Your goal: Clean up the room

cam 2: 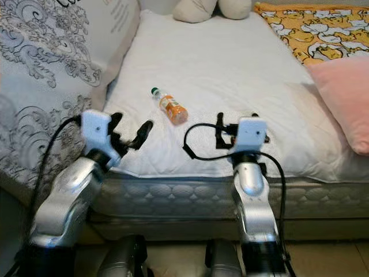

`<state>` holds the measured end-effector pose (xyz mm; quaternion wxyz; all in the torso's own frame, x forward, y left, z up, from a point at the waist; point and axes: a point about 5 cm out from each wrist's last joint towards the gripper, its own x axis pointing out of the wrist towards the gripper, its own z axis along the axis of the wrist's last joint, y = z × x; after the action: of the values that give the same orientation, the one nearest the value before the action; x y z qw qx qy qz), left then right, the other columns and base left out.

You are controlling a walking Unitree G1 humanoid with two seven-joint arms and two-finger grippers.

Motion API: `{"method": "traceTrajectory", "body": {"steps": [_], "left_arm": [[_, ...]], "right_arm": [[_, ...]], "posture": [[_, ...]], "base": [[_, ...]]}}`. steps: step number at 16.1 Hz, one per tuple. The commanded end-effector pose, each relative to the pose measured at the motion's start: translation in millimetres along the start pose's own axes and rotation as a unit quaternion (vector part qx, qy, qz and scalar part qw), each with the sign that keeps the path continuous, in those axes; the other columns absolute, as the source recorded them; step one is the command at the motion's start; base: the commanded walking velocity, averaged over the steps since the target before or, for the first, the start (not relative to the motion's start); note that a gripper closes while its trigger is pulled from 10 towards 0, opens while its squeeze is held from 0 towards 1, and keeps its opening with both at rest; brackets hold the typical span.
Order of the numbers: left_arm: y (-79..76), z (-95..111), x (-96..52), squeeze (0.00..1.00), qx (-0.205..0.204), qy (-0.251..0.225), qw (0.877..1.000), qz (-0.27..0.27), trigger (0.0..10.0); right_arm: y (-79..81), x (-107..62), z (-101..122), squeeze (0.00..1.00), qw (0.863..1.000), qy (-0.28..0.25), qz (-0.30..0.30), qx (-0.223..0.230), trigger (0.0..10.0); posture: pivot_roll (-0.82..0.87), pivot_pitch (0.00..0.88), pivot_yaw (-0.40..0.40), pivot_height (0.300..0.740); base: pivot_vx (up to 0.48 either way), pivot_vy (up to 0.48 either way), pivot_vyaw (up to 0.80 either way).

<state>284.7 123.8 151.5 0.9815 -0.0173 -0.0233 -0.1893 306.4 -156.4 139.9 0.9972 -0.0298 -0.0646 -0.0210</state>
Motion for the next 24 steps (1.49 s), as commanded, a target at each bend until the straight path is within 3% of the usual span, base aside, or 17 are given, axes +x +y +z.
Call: {"method": "traceTrajectory", "body": {"steps": [1, 5, 7, 11, 19, 22, 24], "left_arm": [[3.1, 6.7, -7.2, 0.0, 0.011, -0.004, 1.0, 0.004, 10.0], [1.5, 9.4, -23.8, 0.0, 0.012, 0.003, 1.0, 0.018, 10.0], [1.8, 11.5, -37.3, 0.0, 0.012, 0.016, 0.999, 0.043, 10.0], [0.0, 9.3, -65.6, 0.0, 0.008, 0.048, 0.996, 0.071, 10.0], [-7.8, 14.3, -100.5, 0.0, 0.001, 0.084, 0.991, 0.106, 10.0], [-10.9, 13.0, -103.9, 0.0, -0.003, 0.096, 0.99, 0.107, 10.0], [-11.9, 12.2, -104.4, 0.0, -0.005, 0.1, 0.989, 0.106, 10.0]], "right_arm": [[1.3, 9.3, 3.1, 0.0, 1.0, -0.008, 0.007, 0.003, 10.0], [4.8, 29.3, -3.9, 0.0, 0.999, 0.02, 0.028, 0.012, 10.0], [0.5, 55.9, -11.6, 0.0, 0.997, 0.063, 0.034, 0.015, 10.0], [0.3, 82.1, -2.3, 0.0, 0.995, 0.086, 0.055, 0.005, 10.0], [33.3, 91.9, -3.2, 0.0, 0.982, 0.141, 0.123, -0.014, 10.0], [37.2, 89.9, -8.4, 0.0, 0.98, 0.159, 0.119, -0.015, 10.0], [38.9, 89.5, -8.5, 0.0, 0.98, 0.155, 0.121, -0.017, 0.0]], "posture": [[-0.03, 0.0, 0.093, 0.64], [0.06, 0.013, 0.089, 0.64], [0.12, 0.046, 0.079, 0.64], [0.22, 0.117, 0.064, 0.64], [0.32, 0.184, 0.046, 0.64], [0.32, 0.191, 0.048, 0.64], [0.31, 0.193, 0.049, 0.64]], "base": [[0.48, 0.0, 0.0], [0.467, 0.0, 0.0], [0.0, 0.0, 0.0], [0.0, 0.0, 0.0], [0.0, 0.0, 0.0], [0.0, 0.0, 0.0], [0.0, 0.0, 0.0]]}}
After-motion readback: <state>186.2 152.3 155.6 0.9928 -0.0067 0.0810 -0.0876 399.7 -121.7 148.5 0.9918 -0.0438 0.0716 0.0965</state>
